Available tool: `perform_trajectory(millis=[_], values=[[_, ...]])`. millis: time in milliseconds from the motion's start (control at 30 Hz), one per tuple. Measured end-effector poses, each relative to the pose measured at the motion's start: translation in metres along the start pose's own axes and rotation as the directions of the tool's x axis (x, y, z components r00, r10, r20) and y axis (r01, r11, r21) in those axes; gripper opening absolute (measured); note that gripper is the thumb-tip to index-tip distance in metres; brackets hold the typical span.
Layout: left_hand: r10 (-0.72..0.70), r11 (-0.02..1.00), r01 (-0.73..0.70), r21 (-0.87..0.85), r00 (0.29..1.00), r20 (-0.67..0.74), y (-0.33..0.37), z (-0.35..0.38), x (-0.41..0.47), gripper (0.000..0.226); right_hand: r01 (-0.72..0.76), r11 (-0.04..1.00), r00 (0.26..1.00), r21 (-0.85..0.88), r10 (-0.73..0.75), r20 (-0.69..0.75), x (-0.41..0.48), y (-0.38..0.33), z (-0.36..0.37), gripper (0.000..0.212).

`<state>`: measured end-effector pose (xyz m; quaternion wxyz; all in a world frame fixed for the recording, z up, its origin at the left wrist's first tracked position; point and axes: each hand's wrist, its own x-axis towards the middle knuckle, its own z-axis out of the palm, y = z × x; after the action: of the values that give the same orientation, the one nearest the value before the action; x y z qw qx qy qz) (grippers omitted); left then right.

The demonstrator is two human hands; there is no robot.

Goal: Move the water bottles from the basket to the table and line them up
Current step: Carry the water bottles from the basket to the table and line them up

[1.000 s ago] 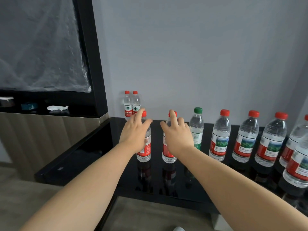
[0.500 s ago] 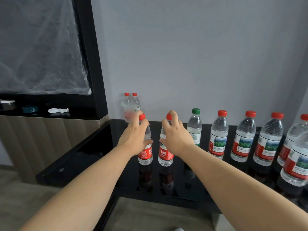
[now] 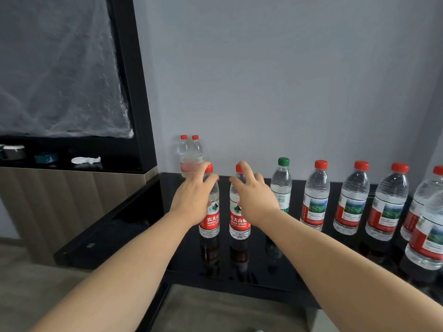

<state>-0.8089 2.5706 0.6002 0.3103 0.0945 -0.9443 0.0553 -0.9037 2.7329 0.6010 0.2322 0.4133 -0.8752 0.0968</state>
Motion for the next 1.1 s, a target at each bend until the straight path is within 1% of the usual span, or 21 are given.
perform_trajectory(millis=[100,200,333,433,500,567,667,767,933,1100], values=[[-0.008,0.999,0.009,-0.044,1.0,0.024,0.001,0.005,0.002,0.077,-0.012,1.0,1.0,0.019,0.011,0.022,-0.001,-0.003,-0.002,0.08],[-0.008,0.995,0.012,-0.099,0.999,0.04,0.0,0.009,0.005,0.087,-0.012,0.999,1.0,0.036,0.012,0.01,0.001,-0.004,-0.001,0.069],[-0.001,0.986,0.009,-0.167,0.999,0.049,0.002,0.009,0.01,0.076,-0.005,0.999,1.0,0.048,0.006,-0.008,0.004,-0.003,0.004,0.067],[0.019,0.986,-0.012,-0.165,0.999,0.045,0.002,0.012,0.012,0.071,0.001,0.997,1.0,0.075,0.0,-0.017,0.007,-0.002,0.006,0.069],[0.04,0.985,-0.033,-0.166,0.999,0.036,0.001,0.014,0.013,0.072,-0.002,0.996,1.0,0.092,0.004,-0.014,0.008,0.001,0.007,0.076],[0.051,0.984,-0.045,-0.172,0.998,0.027,-0.002,0.017,0.014,0.076,-0.009,0.994,1.0,0.109,0.009,0.002,0.008,0.005,0.009,0.086],[0.053,0.981,-0.047,-0.186,0.998,0.029,-0.009,0.022,0.016,0.085,-0.006,0.995,1.0,0.101,0.004,0.017,0.009,0.007,0.012,0.092],[0.058,0.982,-0.049,-0.181,0.997,0.05,-0.011,0.022,0.019,0.087,-0.009,0.994,1.0,0.108,0.008,0.01,0.011,0.007,0.015,0.091],[0.033,0.988,-0.021,-0.153,0.997,0.077,-0.008,0.022,0.024,0.078,-0.014,0.992,1.0,0.128,0.017,-0.02,0.016,0.004,0.021,0.088],[-0.007,0.983,0.023,-0.182,0.996,0.09,-0.011,0.034,0.033,0.079,-0.023,0.992,0.999,0.122,0.029,-0.045,0.029,0.0,0.03,0.085]])
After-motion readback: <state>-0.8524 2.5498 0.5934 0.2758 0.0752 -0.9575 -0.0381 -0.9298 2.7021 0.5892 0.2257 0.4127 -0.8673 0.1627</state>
